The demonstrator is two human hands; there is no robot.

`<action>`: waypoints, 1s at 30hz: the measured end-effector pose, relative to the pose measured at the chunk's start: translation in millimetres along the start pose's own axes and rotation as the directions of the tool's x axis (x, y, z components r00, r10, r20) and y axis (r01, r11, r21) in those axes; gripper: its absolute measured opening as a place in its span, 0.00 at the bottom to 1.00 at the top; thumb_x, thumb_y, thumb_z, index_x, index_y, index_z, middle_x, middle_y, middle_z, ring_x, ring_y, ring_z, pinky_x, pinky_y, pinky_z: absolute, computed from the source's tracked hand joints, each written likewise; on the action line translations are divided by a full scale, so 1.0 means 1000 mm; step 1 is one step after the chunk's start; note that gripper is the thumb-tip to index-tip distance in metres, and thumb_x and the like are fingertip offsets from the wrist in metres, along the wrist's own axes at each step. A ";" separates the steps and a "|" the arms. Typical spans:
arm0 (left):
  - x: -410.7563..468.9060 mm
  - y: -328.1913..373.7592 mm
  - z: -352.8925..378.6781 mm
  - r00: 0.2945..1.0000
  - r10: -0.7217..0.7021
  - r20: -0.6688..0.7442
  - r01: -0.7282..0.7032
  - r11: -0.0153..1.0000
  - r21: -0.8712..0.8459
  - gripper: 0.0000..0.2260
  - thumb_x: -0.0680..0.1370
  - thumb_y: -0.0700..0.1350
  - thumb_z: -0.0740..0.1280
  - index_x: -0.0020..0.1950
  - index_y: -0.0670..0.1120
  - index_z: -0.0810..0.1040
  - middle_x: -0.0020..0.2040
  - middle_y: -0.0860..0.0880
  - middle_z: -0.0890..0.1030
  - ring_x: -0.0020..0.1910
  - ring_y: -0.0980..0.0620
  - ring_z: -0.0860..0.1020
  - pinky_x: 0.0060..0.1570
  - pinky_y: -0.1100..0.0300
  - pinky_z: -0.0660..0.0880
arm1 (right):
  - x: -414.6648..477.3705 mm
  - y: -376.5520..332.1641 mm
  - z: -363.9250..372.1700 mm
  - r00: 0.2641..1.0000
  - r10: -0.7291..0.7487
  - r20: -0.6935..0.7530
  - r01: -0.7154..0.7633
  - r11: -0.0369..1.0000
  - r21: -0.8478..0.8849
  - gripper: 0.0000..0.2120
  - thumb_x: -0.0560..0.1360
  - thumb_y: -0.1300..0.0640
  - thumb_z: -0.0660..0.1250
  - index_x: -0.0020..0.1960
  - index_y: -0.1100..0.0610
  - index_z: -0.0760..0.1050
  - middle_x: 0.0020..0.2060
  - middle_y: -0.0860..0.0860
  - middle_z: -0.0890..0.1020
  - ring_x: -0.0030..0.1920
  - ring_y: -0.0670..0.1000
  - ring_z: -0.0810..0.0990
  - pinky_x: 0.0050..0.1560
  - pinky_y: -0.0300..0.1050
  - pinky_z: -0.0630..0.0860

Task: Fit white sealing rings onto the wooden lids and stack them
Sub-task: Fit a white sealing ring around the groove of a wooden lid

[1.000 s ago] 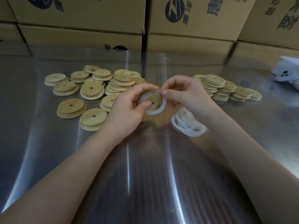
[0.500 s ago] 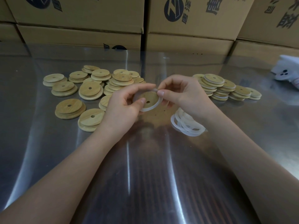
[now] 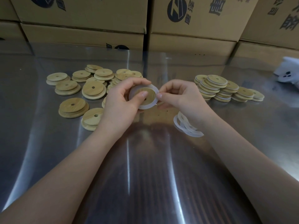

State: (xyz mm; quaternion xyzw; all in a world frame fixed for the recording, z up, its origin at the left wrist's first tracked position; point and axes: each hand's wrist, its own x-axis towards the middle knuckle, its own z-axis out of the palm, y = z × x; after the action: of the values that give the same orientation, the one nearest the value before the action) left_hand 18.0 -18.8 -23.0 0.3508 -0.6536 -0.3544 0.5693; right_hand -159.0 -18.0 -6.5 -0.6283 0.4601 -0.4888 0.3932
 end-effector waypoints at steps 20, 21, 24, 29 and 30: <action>0.001 0.001 0.002 0.968 -0.234 0.088 0.245 0.958 -0.151 0.12 0.76 0.36 0.69 0.58 0.46 0.81 0.53 0.48 0.83 0.54 0.50 0.82 0.47 0.57 0.81 | 0.000 -0.001 -0.001 0.994 -0.104 -0.029 0.097 0.976 -0.196 0.05 0.72 0.68 0.70 0.41 0.59 0.79 0.37 0.59 0.83 0.39 0.59 0.83 0.48 0.58 0.82; 0.001 0.001 0.003 0.969 -0.230 0.094 0.241 0.960 -0.139 0.11 0.75 0.36 0.71 0.56 0.45 0.82 0.51 0.48 0.84 0.53 0.50 0.82 0.48 0.56 0.81 | 0.000 0.000 -0.001 0.991 -0.131 -0.031 0.121 0.966 -0.227 0.05 0.72 0.68 0.70 0.42 0.60 0.79 0.38 0.58 0.83 0.41 0.59 0.82 0.48 0.57 0.81; 0.001 0.002 0.002 0.977 -0.200 0.072 0.207 0.972 -0.113 0.10 0.72 0.36 0.74 0.50 0.47 0.83 0.45 0.54 0.84 0.49 0.53 0.82 0.52 0.55 0.80 | -0.003 -0.001 0.004 0.968 -0.251 -0.001 0.232 0.896 -0.379 0.03 0.71 0.67 0.70 0.42 0.61 0.79 0.37 0.54 0.82 0.40 0.52 0.81 0.45 0.46 0.80; 0.003 0.002 0.001 0.993 -0.114 0.008 0.114 0.993 -0.032 0.13 0.70 0.35 0.75 0.46 0.52 0.82 0.41 0.59 0.84 0.45 0.61 0.81 0.48 0.66 0.77 | -0.004 0.000 0.009 0.924 -0.381 -0.016 0.334 0.828 -0.451 0.03 0.71 0.67 0.70 0.42 0.60 0.79 0.36 0.50 0.81 0.37 0.46 0.79 0.41 0.37 0.76; 0.003 0.002 0.001 0.994 -0.105 -0.009 0.105 0.994 -0.026 0.13 0.70 0.34 0.75 0.46 0.52 0.82 0.41 0.58 0.84 0.45 0.61 0.81 0.49 0.67 0.77 | -0.004 0.001 0.009 0.917 -0.398 -0.022 0.342 0.816 -0.467 0.03 0.71 0.66 0.70 0.42 0.60 0.79 0.36 0.50 0.81 0.37 0.46 0.79 0.41 0.38 0.76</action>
State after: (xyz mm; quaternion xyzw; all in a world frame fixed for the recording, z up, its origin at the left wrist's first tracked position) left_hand 16.7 -20.4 -19.9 0.3795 -0.6266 -0.3903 0.5577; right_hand -150.3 -13.9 -10.2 -0.7495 0.4527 -0.4715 0.1050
